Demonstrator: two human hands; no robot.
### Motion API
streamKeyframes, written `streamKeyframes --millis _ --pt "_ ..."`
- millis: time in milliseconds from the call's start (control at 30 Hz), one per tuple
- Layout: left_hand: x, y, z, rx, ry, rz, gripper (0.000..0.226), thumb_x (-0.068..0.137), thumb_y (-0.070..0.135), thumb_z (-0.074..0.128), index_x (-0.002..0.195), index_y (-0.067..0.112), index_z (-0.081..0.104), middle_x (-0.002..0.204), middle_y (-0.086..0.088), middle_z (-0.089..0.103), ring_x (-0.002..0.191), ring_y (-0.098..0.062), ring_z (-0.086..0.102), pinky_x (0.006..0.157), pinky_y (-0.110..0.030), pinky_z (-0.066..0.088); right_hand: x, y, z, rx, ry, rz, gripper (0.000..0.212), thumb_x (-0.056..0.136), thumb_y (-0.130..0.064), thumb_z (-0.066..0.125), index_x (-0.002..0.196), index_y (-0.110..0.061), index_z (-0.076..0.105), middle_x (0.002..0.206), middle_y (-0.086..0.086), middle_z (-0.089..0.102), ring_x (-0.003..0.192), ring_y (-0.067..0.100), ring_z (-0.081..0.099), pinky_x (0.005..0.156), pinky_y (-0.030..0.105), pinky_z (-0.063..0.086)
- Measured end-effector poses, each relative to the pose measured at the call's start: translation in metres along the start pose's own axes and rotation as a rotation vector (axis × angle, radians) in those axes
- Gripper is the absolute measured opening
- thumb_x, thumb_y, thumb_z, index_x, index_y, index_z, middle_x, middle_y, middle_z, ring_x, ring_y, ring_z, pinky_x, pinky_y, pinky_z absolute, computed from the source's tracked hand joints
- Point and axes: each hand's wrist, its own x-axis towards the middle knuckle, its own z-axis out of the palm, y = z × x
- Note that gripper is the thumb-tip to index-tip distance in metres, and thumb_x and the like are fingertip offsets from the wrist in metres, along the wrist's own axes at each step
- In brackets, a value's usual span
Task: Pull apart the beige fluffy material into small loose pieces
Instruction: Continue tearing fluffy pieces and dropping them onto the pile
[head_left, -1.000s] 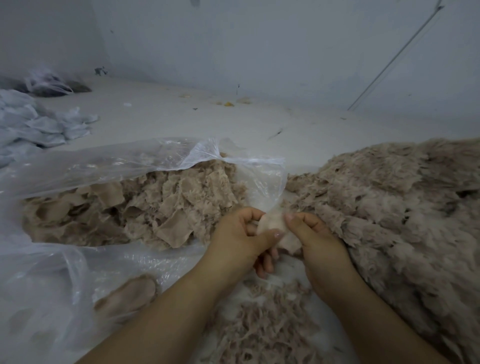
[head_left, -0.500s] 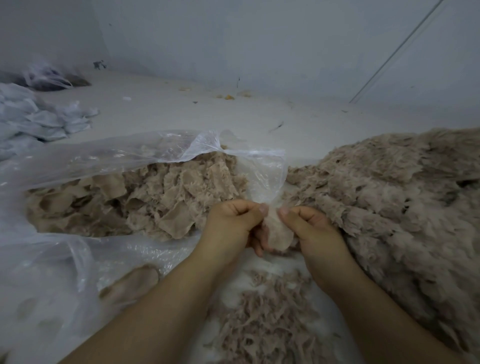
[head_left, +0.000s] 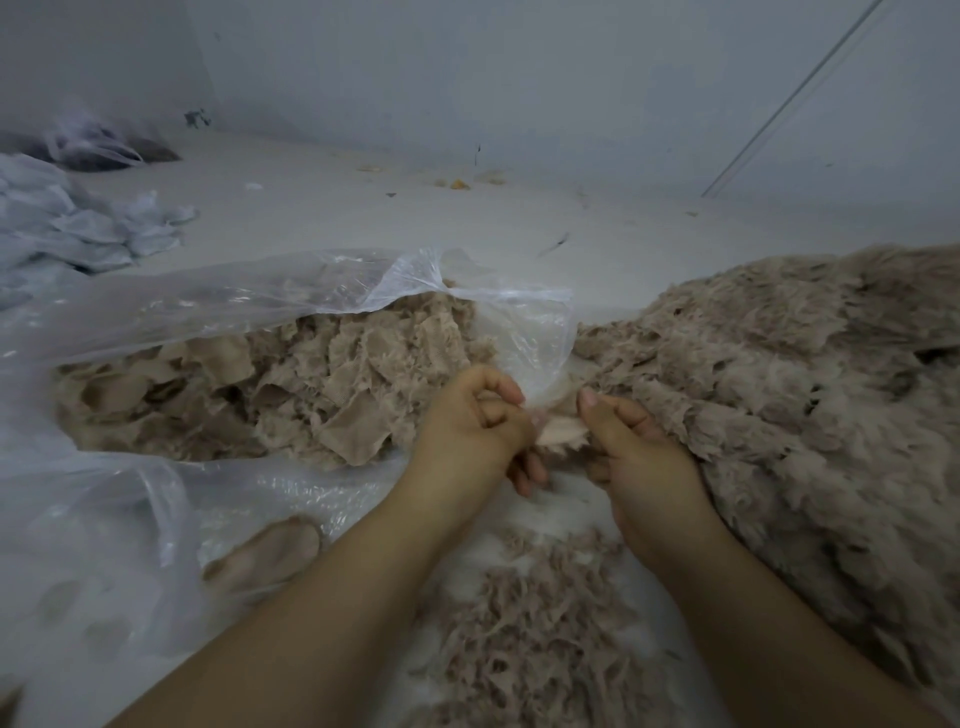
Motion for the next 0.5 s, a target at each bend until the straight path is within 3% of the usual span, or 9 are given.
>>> streamKeyframes --millis 67,167,233,300,367,433,500 --pt "0.001 0.002 -0.006 0.085 0.008 0.103 0.018 0.091 -0.005 0.059 0.099 0.011 0.054 0.059 -0.021 0.057 0.044 -0.023 0.055 0.041 -0.028 0.044 0.001 0.001 -0.001 -0.057 -0.028 -0.033 0.027 0.096 -0.031 0.057 0.100 -0.006 0.068 0.059 -0.011 0.063 0.050 -0.001 0.056 0.048 0.012 0.043" --pt "-0.003 0.006 -0.005 0.356 -0.136 0.280 0.029 0.090 -0.004 0.062 0.105 0.019 0.071 0.065 0.000 0.064 0.055 -0.008 0.061 0.053 -0.020 0.049 0.001 0.001 -0.002 -0.100 -0.034 0.000 0.024 0.098 -0.033 0.055 0.097 -0.013 0.069 0.075 0.003 0.070 0.065 0.015 0.065 0.057 0.023 0.051" --pt "-0.005 0.007 -0.003 0.634 -0.135 0.450 0.026 0.090 -0.003 0.060 0.104 0.013 0.075 0.081 0.007 0.069 0.072 -0.001 0.064 0.067 -0.015 0.050 0.001 0.001 -0.002 -0.103 0.018 0.012 0.026 0.100 -0.035 0.052 0.085 -0.018 0.065 0.063 0.000 0.055 0.055 0.015 0.050 0.052 0.022 0.043" --pt "0.000 0.011 -0.007 0.872 0.067 0.606 0.024 0.089 0.000 0.058 0.103 0.008 0.075 0.082 0.002 0.068 0.075 -0.008 0.060 0.072 -0.019 0.047 0.002 -0.001 0.000 -0.061 0.045 -0.027 0.041 0.102 -0.038 0.045 0.072 -0.018 0.065 0.056 -0.006 0.039 0.047 0.006 0.032 0.043 0.018 0.031" --pt "0.009 0.019 -0.015 1.039 0.297 0.688 0.020 0.087 -0.001 0.058 0.101 0.003 0.073 0.085 -0.005 0.067 0.080 -0.019 0.059 0.073 -0.023 0.042 0.001 -0.003 0.003 -0.019 0.063 -0.071 0.050 0.104 -0.038 0.040 0.066 -0.020 0.068 0.056 -0.006 0.038 0.045 0.005 0.028 0.041 0.017 0.027" --pt "0.017 0.023 -0.022 1.316 0.270 0.586 0.018 0.084 -0.001 0.055 0.095 0.001 0.068 0.097 -0.014 0.063 0.094 -0.033 0.056 0.074 -0.032 0.041 -0.001 -0.005 0.004 -0.015 0.079 -0.065 0.054 0.104 -0.039 0.039 0.061 -0.024 0.067 0.057 -0.005 0.038 0.046 0.006 0.027 0.041 0.017 0.028" --pt "0.019 0.018 -0.021 1.619 0.132 0.264 0.020 0.083 0.003 0.049 0.098 0.003 0.063 0.117 -0.016 0.049 0.111 -0.036 0.045 0.078 -0.037 0.043 -0.002 -0.006 0.006 0.011 0.092 -0.045 0.057 0.103 -0.041 0.038 0.055 -0.026 0.065 0.055 -0.006 0.037 0.045 0.005 0.026 0.040 0.016 0.026"
